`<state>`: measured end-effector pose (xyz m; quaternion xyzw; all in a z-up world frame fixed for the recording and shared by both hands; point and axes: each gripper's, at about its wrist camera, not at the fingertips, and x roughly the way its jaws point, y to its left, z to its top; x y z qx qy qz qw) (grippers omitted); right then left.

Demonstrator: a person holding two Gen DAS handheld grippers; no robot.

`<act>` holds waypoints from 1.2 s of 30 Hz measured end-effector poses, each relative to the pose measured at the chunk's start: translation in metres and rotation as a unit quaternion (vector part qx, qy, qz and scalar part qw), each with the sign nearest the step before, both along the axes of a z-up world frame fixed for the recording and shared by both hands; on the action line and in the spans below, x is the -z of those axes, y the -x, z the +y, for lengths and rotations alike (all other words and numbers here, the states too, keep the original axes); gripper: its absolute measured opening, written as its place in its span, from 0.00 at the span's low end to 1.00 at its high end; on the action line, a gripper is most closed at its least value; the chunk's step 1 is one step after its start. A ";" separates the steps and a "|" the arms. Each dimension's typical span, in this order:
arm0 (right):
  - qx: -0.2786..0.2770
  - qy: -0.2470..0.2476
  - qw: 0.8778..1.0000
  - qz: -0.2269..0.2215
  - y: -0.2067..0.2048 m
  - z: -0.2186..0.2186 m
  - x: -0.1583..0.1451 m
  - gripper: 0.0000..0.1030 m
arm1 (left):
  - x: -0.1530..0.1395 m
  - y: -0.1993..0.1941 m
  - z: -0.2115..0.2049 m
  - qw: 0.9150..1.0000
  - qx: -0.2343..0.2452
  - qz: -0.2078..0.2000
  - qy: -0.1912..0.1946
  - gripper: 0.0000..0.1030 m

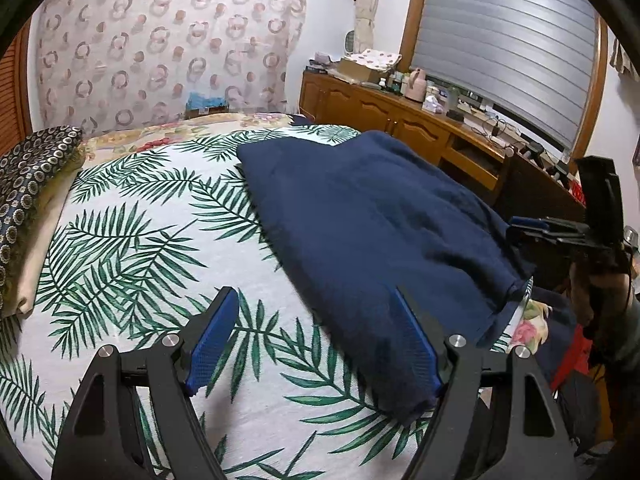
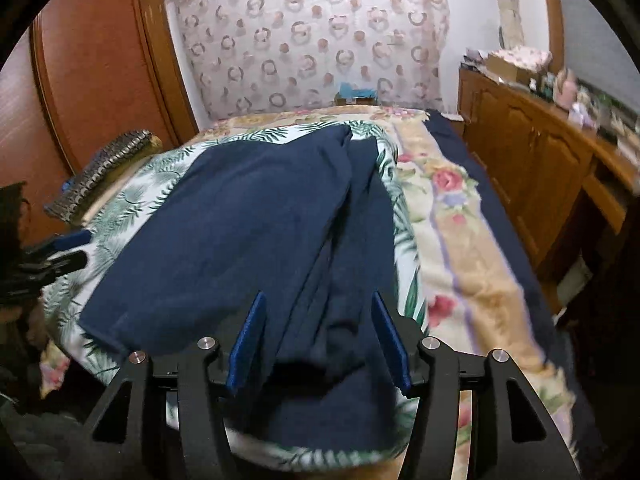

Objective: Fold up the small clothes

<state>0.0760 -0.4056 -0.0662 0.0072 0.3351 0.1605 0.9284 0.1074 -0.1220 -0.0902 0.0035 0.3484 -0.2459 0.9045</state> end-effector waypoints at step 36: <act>0.029 0.047 0.998 -0.005 0.007 -0.006 0.019 0.23 | 0.023 0.004 -0.025 0.999 0.030 0.032 -0.022 0.76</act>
